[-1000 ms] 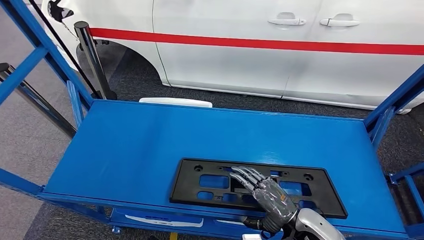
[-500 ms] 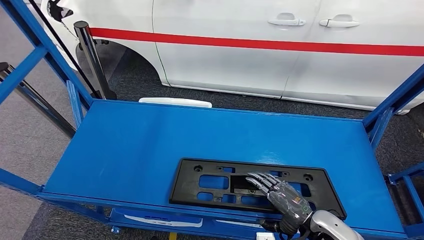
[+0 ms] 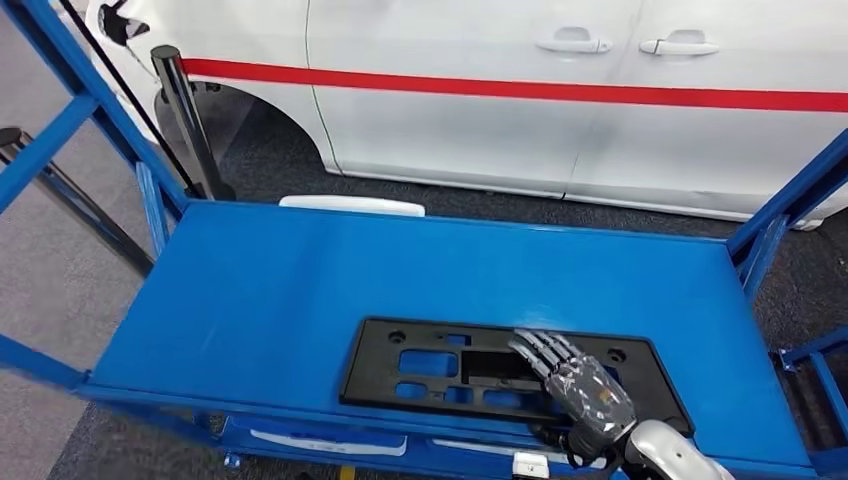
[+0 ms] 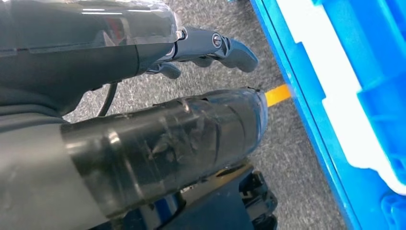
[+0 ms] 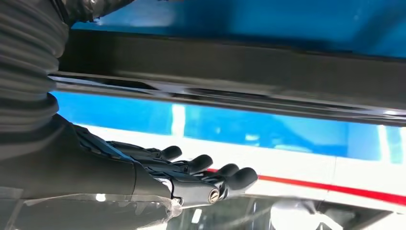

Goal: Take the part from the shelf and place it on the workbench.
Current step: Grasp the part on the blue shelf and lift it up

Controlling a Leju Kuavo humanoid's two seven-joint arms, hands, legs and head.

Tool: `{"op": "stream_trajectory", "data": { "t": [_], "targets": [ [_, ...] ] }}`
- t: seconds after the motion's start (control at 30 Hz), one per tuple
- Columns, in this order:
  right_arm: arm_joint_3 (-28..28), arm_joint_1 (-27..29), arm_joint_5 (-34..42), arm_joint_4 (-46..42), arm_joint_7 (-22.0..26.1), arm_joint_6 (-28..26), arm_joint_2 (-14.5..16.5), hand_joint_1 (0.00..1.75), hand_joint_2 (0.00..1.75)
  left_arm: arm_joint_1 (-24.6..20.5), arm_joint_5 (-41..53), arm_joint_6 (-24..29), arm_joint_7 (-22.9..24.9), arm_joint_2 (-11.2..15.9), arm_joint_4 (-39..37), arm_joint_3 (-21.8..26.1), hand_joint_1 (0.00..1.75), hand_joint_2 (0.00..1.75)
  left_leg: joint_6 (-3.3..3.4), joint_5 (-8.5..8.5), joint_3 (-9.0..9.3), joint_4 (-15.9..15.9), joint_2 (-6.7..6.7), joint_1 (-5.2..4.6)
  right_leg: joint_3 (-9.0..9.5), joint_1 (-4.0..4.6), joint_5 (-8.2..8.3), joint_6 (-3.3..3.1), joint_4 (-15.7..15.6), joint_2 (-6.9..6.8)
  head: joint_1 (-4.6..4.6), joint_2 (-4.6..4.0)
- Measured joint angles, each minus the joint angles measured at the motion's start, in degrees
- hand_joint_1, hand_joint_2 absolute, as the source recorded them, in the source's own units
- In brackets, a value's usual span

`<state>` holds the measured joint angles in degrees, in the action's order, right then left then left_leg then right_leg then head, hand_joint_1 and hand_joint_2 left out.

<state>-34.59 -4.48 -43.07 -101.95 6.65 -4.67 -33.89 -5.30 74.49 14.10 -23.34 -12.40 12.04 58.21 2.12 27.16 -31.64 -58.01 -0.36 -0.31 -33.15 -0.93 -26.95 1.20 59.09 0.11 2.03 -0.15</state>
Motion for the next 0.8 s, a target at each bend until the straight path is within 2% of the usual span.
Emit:
{"op": "stream_trajectory", "data": {
  "t": [0.07,0.1,0.13,0.2,0.23,0.27,0.3,0.33,0.37,0.43,0.47,0.53,0.6,0.63,0.7,0.73,0.77,0.8],
  "targets": [
    [0.0,0.2,-0.7,0.2,-0.1,-0.4,0.5,0.0,1.75,0.0,0.0,0.0,0.0,0.0,0.0,0.0,0.0,0.0,-0.57,0.46,-0.13,-0.3,0.02,0.08,-0.01,-0.16,0.13,-0.71,-0.1,0.0,-0.01,0.0],
    [0.1,0.2,-0.9,0.2,-0.2,-0.5,0.8,0.0,1.75,0.0,0.0,0.0,0.0,0.0,0.0,0.0,0.0,0.0,-0.87,1.4,-0.62,-1.6,0.03,0.15,0.0,-0.27,0.2,-1.11,-0.2,-0.05,-0.03,0.0],
    [0.1,0.2,-1.0,0.2,-0.2,-0.5,0.9,0.0,1.75,0.0,0.0,0.0,0.0,0.0,0.0,0.0,0.0,0.0,-1.16,2.96,-1.69,-4.0,0.04,0.24,0.0,-0.33,0.27,-1.46,-0.3,-0.12,-0.04,0.0],
    [0.2,0.3,-1.0,0.3,-0.3,-0.6,1.3,0.0,1.75,0.0,0.0,0.0,0.0,0.0,0.0,0.0,0.0,0.0,-1.51,6.8,-5.15,-11.6,0.06,0.36,-0.1,-0.18,0.29,-1.83,-0.3,-0.22,-0.08,0.0],
    [0.2,0.3,-1.0,0.4,-0.3,-0.7,1.5,0.0,1.75,0.1,0.0,0.0,0.0,0.0,0.0,0.0,0.0,0.0,-1.58,8.03,-6.81,-15.1,0.06,0.39,-0.14,-0.07,0.29,-1.88,-0.3,-0.24,-0.07,0.0],
    [0.2,0.4,-1.1,0.5,-0.3,-0.7,1.6,0.0,1.75,0.1,0.0,0.0,0.0,0.0,0.0,0.0,0.0,0.0,-1.54,8.15,-7.66,-16.8,0.06,0.4,-0.13,0.05,0.29,-1.91,-0.3,-0.24,-0.08,0.0],
    [0.2,0.5,-1.1,0.6,-0.3,-0.7,1.7,0.0,1.75,0.2,0.0,0.0,0.0,0.0,0.0,0.0,0.0,0.0,-1.38,7.14,-7.45,-16.3,0.06,0.38,-0.06,0.16,0.28,-1.93,-0.3,-0.22,-0.07,0.0],
    [0.2,0.5,-1.1,0.7,-0.3,-0.7,1.8,0.0,1.75,0.2,0.0,0.0,0.0,0.0,0.0,0.0,0.0,0.0,-1.1,5.17,-6.11,-13.5,0.06,0.35,0.06,0.27,0.26,-1.94,-0.3,-0.18,-0.07,0.0],
    [0.2,0.5,-1.1,0.7,-0.3,-0.7,1.9,0.0,1.75,0.2,-0.1,0.0,0.0,0.0,0.0,0.0,0.0,0.0,-0.67,2.9,-4.1,-9.2,0.06,0.22,0.17,0.33,0.24,-1.95,-0.3,-0.15,-0.07,0.0],
    [0.2,0.5,-1.5,0.7,-0.4,-1.0,2.1,0.0,1.75,0.1,-0.1,0.0,0.0,0.1,0.0,0.0,0.0,0.0,0.03,0.34,-0.86,-2.1,0.08,-0.06,0.17,0.55,0.21,-1.78,-0.3,-0.12,-0.05,0.0],
    [0.3,0.6,-2.1,0.7,-0.6,-1.4,2.3,0.0,1.75,0.0,-0.1,0.0,0.0,0.1,0.0,0.0,0.0,0.0,0.21,0.05,-0.22,-0.5,0.08,-0.21,0.06,0.57,0.23,-1.58,-0.3,-0.12,-0.05,0.0],
    [0.4,0.6,-4.2,0.9,-1.2,-2.5,2.8,0.0,1.75,0.0,-0.1,0.0,-0.1,0.1,0.0,0.0,0.0,0.0,0.39,-0.05,-0.1,0.2,0.07,-0.25,-0.01,0.58,0.41,-0.98,-0.4,-0.11,-0.05,0.0],
    [0.6,0.8,-7.8,1.1,-2.3,-4.0,3.3,0.0,1.75,0.1,-0.1,-0.1,-0.1,0.0,0.0,0.0,0.0,0.0,0.85,-0.64,0.25,1.0,0.18,0.04,-0.11,0.53,-0.17,-0.47,0.2,-0.1,-0.01,0.0],
    [0.8,0.9,-10.0,1.2,-3.0,-4.9,3.6,0.0,1.75,0.1,-0.1,-0.1,-0.1,0.0,0.0,0.0,0.0,0.0,1.12,-0.95,0.4,1.5,0.24,0.23,-0.85,0.5,-1.39,-0.23,1.9,-0.09,0.03,0.0],
    [1.0,1.1,-14.5,1.7,-4.6,-6.4,4.2,0.0,1.75,0.1,-0.2,-0.1,-0.1,0.0,0.0,0.0,0.0,0.0,1.37,-1.17,0.4,1.7,0.32,0.33,-4.02,0.23,-5.17,0.15,8.7,-0.09,0.1,0.0],
    [1.2,1.3,-16.7,2.0,-5.4,-7.1,4.6,0.1,1.75,0.0,-0.2,-0.1,-0.1,0.0,0.0,0.0,0.0,0.0,1.39,-1.18,0.3,1.6,0.33,0.31,-5.88,0.09,-6.83,0.38,12.6,-0.1,0.1,0.0],
    [1.3,1.5,-18.7,2.4,-6.1,-7.8,5.0,0.45,1.75,0.1,-0.2,-0.2,-0.1,0.0,0.0,0.0,0.0,0.0,1.35,-1.14,0.25,1.5,0.33,0.32,-7.06,-0.07,-7.44,0.58,15.0,-0.1,0.11,0.0],
    [1.4,1.7,-20.5,2.7,-6.8,-8.5,5.3,0.86,1.75,0.1,-0.2,-0.2,-0.1,0.0,0.0,0.0,0.0,0.0,1.28,-1.08,0.22,1.4,0.33,0.34,-7.33,-0.23,-7.0,0.75,15.5,-0.11,0.1,0.0]
  ]
}}
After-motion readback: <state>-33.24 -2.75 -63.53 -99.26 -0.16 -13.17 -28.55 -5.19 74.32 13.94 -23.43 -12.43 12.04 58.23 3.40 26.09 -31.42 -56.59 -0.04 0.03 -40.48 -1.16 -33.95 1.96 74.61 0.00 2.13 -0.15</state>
